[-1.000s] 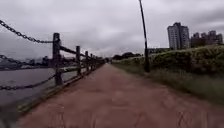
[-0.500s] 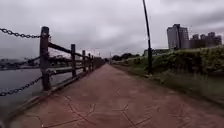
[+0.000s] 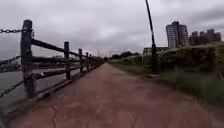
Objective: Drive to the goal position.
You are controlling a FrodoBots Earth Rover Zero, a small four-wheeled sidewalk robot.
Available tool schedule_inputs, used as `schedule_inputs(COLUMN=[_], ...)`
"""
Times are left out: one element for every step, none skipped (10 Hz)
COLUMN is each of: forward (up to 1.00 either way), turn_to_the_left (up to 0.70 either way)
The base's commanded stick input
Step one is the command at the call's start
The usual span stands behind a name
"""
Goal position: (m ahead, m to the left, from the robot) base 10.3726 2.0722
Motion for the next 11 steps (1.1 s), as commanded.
schedule_inputs(forward=[0.99, 0.99, 0.99, 0.99, 0.99, 0.99, 0.99, 0.99, 0.99, 0.99, 0.99], turn_to_the_left=[0.0, 0.0, 0.0, 0.0, 0.0, 0.0, 0.0, 0.0, 0.0, 0.0, 0.0])
